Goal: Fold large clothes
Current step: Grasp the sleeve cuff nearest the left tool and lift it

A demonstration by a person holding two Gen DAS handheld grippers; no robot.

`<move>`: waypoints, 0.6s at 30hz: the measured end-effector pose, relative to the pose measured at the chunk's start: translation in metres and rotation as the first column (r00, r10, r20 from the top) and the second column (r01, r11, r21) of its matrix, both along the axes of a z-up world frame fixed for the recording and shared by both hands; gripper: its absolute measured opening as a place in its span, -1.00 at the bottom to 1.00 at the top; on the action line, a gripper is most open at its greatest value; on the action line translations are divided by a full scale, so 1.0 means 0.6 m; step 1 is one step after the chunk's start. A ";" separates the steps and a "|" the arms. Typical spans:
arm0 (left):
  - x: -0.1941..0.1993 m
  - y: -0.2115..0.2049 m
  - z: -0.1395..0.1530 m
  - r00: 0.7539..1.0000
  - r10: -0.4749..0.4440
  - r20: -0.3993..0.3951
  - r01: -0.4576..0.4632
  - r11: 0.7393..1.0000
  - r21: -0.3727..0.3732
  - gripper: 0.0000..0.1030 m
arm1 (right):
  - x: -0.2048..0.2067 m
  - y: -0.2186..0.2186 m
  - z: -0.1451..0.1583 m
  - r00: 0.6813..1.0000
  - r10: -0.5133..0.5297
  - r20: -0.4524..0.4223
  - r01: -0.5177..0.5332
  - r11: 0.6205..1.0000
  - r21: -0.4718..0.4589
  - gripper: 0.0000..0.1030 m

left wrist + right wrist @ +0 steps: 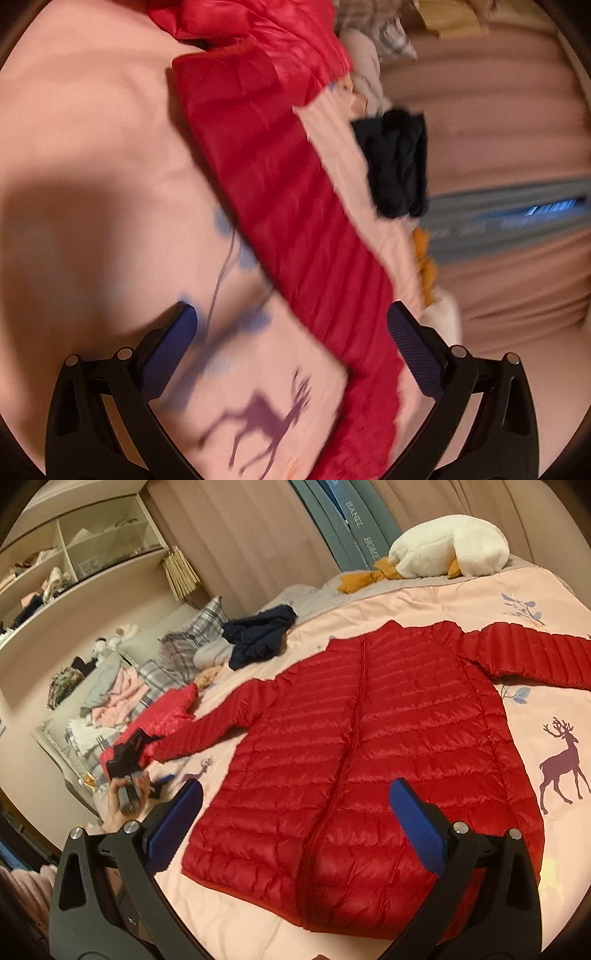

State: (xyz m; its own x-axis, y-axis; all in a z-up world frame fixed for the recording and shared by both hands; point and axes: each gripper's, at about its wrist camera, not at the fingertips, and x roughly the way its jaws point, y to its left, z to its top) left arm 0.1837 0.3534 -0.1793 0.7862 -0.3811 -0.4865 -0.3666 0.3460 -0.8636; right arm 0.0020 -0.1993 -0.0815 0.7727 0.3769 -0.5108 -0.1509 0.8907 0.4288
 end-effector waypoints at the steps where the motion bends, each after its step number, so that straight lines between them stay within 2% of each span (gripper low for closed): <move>1: 0.003 0.007 -0.003 1.000 0.011 0.015 -0.011 1.000 -0.015 0.97 | 0.003 0.001 -0.002 1.000 0.001 -0.002 -0.001 1.000 -0.001 0.96; 5: 0.032 0.036 -0.001 0.997 0.062 0.054 -0.059 0.997 -0.046 0.97 | 0.018 0.003 -0.008 1.000 -0.005 -0.014 0.005 1.000 -0.004 0.96; 8: 0.054 0.047 -0.001 0.994 0.098 0.043 -0.096 0.994 -0.049 0.97 | 0.028 0.006 -0.010 1.000 -0.009 -0.021 0.009 1.000 -0.011 0.96; 14: 0.111 0.049 0.008 0.987 0.158 -0.012 -0.158 0.987 0.022 0.97 | 0.047 0.021 -0.013 1.000 -0.005 -0.031 0.004 0.999 -0.049 0.96; 15: 0.113 0.047 0.010 0.984 0.175 -0.020 -0.174 0.984 0.039 0.92 | 0.047 0.024 -0.011 1.000 -0.006 -0.029 0.005 0.998 -0.057 0.96; 17: 0.118 0.050 0.006 0.982 0.187 -0.035 -0.185 0.981 0.062 0.56 | 0.050 0.030 -0.010 1.000 -0.006 -0.024 0.004 0.996 -0.084 0.96; 18: 0.123 0.050 -0.001 0.982 0.182 -0.056 -0.178 0.982 0.067 0.23 | 0.050 0.033 -0.011 1.000 -0.005 -0.022 0.003 0.995 -0.098 0.96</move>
State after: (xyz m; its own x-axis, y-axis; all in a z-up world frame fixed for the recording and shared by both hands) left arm 0.2576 0.3832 -0.1800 0.8068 -0.2040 -0.5545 -0.4799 0.3212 -0.8164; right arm 0.0322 -0.1795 -0.0881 0.7621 0.3211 -0.5622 -0.1388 0.9292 0.3425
